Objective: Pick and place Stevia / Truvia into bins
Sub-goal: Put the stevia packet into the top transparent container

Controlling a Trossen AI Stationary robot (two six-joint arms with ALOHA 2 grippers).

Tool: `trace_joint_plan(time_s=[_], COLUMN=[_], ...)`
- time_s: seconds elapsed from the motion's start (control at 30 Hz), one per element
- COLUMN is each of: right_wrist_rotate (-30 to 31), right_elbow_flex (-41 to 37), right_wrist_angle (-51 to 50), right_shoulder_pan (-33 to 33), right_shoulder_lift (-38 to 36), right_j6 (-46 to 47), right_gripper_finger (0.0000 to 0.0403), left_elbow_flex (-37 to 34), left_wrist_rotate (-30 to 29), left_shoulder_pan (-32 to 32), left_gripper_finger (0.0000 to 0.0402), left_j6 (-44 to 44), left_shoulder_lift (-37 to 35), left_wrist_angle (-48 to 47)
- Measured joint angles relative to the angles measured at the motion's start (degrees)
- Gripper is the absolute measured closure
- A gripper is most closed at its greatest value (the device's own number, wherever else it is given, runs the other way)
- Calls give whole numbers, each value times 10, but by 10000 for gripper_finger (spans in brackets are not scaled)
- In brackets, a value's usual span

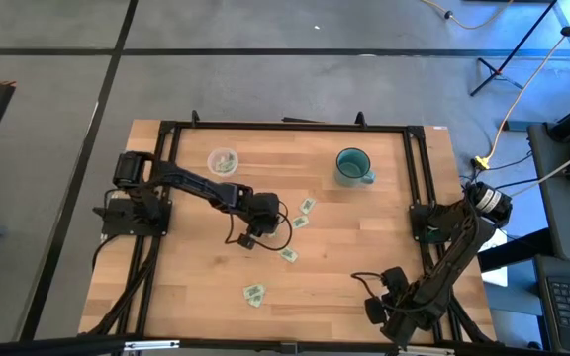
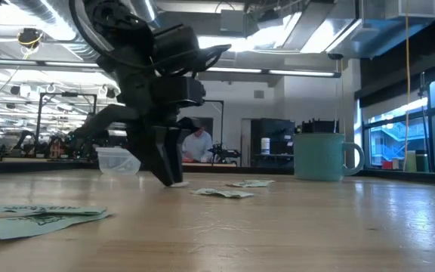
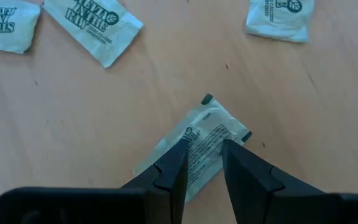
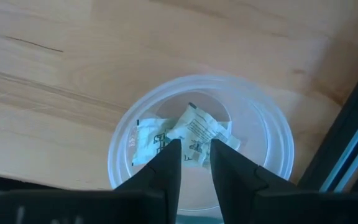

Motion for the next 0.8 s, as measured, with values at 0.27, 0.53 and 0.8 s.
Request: trace_joint_plan(time_s=[0.27,0.53,0.8], right_wrist_rotate=[0,0,0], right_elbow_flex=[0,0,0], right_wrist_angle=[-6,-6,-6], right_shoulder_pan=[0,0,0], right_shoulder_lift=[0,0,0], right_j6=[-12,-12,-12], right_gripper_finger=[313,313,313], left_elbow_flex=[0,0,-3], left_wrist_rotate=[-2,-6,-12], left_shoulder_pan=[0,0,14], left_gripper_finger=[367,396,398], left_j6=[0,4,17], left_shoulder_lift=[2,2,-82], left_wrist_angle=[1,-1,-81])
